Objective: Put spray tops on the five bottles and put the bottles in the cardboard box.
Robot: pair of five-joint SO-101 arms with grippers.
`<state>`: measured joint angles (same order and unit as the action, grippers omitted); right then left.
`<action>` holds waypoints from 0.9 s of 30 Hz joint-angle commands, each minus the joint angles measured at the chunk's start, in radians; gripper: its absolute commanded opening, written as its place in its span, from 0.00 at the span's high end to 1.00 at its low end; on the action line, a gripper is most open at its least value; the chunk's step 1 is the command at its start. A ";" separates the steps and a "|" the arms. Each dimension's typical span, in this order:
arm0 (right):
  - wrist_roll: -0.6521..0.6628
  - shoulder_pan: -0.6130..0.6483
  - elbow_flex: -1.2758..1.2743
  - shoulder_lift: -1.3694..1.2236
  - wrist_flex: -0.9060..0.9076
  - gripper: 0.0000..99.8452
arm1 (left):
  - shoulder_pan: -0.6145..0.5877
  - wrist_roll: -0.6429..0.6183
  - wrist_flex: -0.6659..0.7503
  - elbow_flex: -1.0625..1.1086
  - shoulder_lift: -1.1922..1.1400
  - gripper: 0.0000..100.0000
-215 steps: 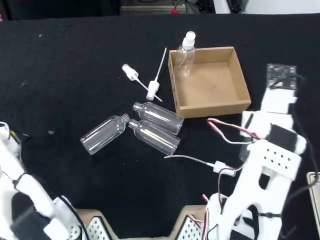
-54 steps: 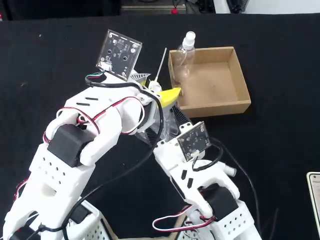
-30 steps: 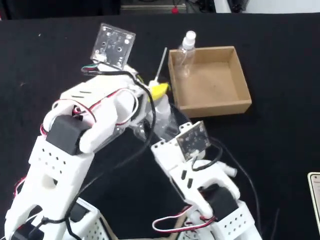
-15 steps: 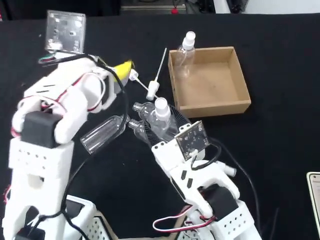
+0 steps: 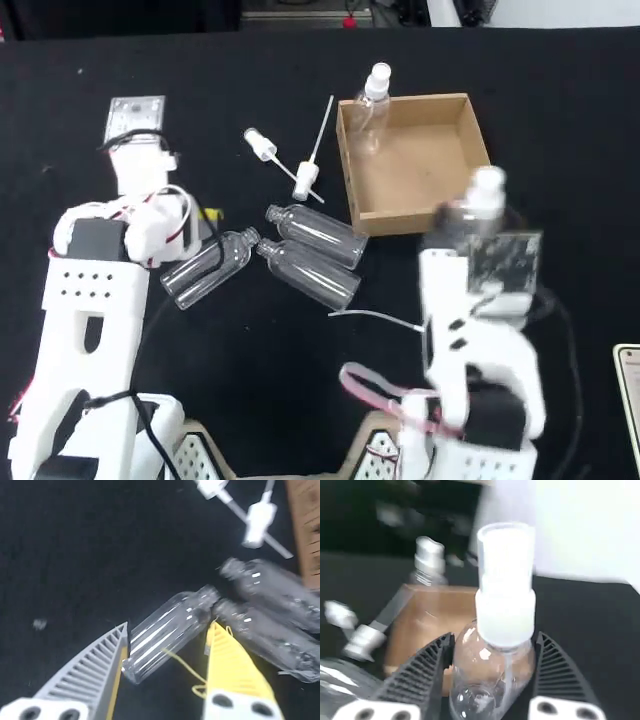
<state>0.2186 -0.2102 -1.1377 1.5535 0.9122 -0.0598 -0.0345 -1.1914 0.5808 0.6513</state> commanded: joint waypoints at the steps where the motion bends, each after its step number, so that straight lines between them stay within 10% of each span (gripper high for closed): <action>1: 0.064 -0.172 0.062 -0.163 -0.017 0.81 | -0.039 0.002 0.098 0.067 0.003 0.76; 17: 0.138 -0.443 0.068 -0.854 -0.637 0.81 | -0.041 -0.002 0.282 0.317 0.003 0.76; 27: -0.023 -0.282 0.555 -0.891 -0.310 0.81 | -0.041 -0.002 0.420 0.412 0.003 0.76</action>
<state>0.2616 -0.5785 -0.8186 0.6743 0.4979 -0.0905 -0.0299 -0.8002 0.9996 0.6513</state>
